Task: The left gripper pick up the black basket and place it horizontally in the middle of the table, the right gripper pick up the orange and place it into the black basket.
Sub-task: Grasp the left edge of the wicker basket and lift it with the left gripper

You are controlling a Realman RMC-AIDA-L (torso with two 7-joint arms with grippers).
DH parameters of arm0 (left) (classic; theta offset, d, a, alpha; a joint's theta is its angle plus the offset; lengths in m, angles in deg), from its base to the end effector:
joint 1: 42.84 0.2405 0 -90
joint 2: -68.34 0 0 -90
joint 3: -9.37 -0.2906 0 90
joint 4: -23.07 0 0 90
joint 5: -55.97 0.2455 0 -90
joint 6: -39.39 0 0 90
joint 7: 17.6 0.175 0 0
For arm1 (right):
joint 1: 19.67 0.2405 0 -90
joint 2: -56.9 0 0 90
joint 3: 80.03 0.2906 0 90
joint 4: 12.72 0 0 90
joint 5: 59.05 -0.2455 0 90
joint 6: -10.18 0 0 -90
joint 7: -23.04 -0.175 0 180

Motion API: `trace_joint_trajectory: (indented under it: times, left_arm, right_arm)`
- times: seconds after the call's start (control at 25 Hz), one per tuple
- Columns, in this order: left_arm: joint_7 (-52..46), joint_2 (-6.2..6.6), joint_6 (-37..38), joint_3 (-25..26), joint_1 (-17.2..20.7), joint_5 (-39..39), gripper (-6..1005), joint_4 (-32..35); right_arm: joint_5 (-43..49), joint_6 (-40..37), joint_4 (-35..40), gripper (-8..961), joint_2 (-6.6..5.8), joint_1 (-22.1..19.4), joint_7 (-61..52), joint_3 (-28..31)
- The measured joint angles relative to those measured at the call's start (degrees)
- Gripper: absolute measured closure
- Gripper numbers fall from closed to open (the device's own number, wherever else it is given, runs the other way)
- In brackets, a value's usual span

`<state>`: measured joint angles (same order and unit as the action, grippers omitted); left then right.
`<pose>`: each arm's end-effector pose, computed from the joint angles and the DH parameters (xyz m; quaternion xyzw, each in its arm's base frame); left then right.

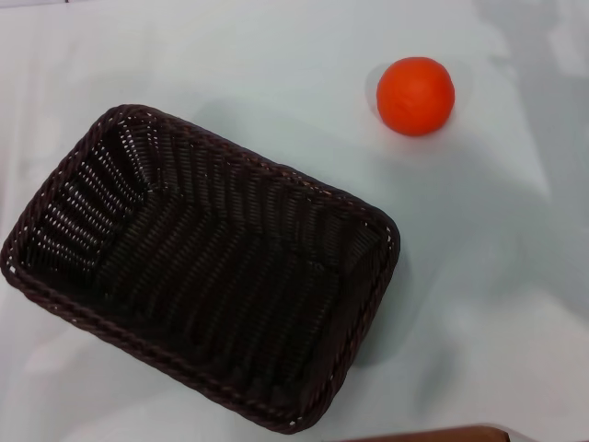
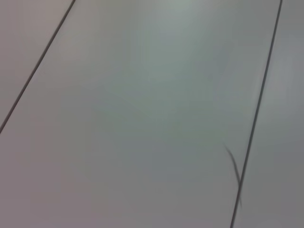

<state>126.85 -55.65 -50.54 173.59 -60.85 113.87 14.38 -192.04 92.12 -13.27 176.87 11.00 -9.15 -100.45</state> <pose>-0.3992 0.3167 0.0196 -0.5477 -0.2526 -0.4856 0.6328 0.3649 0.4014 0.0154 -0.2826 -0.5410 -0.6142 0.5002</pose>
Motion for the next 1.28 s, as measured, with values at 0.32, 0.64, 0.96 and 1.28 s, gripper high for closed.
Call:
trace_joint_trajectory:
  times: [0.32,0.64,0.96,1.28]
  left_arm:
    - [-0.26,0.03,-0.84,-0.08,1.15,-0.15,116,-0.34]
    - [-4.77,0.26,-0.46,-1.56,1.20,0.50,120,-3.33]
    - [-22.24,0.85,2.36,-9.39,6.28,2.90,124,-19.59]
    - [-48.17,5.58,3.80,-12.67,9.34,18.89,128,-39.33]
  right_arm:
    - [-0.23,-2.15,0.82,9,-0.14,1.09,0.24,1.27]
    - [-0.06,-0.29,0.77,9,0.05,0.62,-0.11,1.04]
    - [0.01,2.73,1.10,10,-0.31,-0.87,-4.62,0.37]
    - [0.01,2.33,1.69,10,-0.31,-1.46,-6.00,0.21]
